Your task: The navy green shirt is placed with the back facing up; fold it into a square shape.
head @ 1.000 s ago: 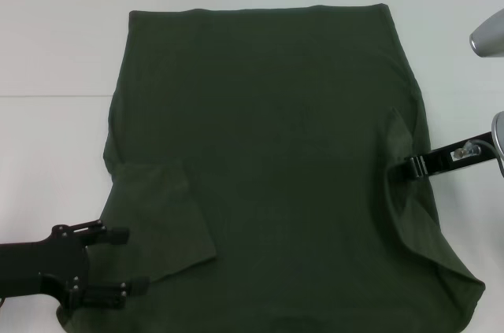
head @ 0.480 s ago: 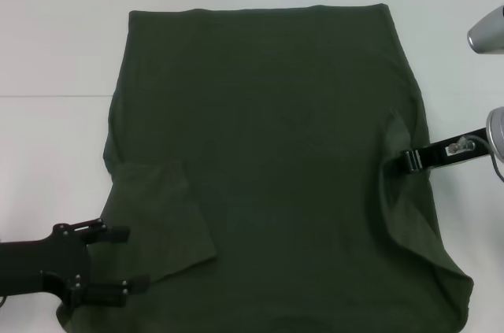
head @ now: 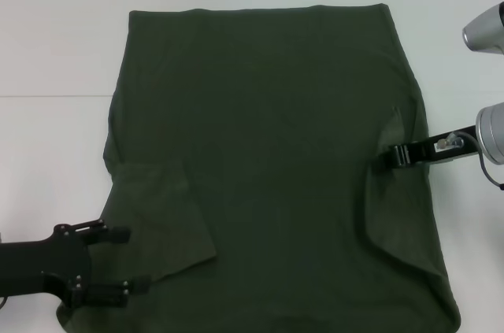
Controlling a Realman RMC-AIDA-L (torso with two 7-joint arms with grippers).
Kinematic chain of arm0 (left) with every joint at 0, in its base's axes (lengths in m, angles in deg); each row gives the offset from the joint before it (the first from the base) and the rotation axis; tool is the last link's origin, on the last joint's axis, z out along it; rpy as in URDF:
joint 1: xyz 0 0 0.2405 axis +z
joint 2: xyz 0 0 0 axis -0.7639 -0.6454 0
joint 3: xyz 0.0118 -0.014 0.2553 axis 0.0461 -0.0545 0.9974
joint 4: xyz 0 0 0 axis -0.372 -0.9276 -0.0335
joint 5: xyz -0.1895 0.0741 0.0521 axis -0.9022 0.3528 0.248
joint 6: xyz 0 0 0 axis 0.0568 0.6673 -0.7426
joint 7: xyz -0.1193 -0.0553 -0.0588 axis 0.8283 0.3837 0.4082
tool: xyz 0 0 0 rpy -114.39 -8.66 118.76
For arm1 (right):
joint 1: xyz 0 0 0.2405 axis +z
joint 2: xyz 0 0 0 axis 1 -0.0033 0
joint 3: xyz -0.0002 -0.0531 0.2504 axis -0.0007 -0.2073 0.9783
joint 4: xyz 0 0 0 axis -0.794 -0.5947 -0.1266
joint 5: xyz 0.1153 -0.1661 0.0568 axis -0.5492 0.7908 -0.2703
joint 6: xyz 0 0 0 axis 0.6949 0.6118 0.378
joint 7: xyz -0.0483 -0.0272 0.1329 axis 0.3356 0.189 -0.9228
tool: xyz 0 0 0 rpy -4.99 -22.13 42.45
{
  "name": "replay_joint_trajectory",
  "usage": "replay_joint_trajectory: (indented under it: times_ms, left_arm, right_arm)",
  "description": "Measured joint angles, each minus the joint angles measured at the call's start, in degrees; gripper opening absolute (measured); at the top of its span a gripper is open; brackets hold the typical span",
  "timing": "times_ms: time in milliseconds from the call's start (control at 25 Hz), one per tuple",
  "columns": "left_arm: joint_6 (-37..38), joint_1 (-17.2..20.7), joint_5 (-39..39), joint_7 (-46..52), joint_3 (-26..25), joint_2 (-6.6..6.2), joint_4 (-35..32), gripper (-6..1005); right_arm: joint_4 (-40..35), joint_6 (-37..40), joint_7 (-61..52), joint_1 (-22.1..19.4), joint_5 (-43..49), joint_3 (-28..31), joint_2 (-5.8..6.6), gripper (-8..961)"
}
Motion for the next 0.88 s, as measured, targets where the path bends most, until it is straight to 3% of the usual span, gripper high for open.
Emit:
replay_joint_trajectory:
  times_ms: [320,560,640,880]
  left_arm:
    - [0.0,0.4,-0.2,0.0,0.0,0.03,0.0,937]
    - [0.0,0.4,-0.4,1.9,-0.6,0.03,0.1,937]
    - [0.2,0.2,-0.4,3.5,-2.0,0.02,0.1,937]
    - [1.3,-0.2,-0.5,12.8,-4.5,-0.89,0.1,936]
  right_arm:
    - [3.9,-0.1,2.1,-1.5,-8.7,1.2,2.16,166]
    - [5.0,2.3,7.8,-4.7,-16.7,5.1,2.83,286]
    - [5.2,4.8,12.4,-7.2,-20.7,7.3,2.90,528]
    - [8.9,11.3,26.1,-13.8,-29.5,12.6,3.18,713]
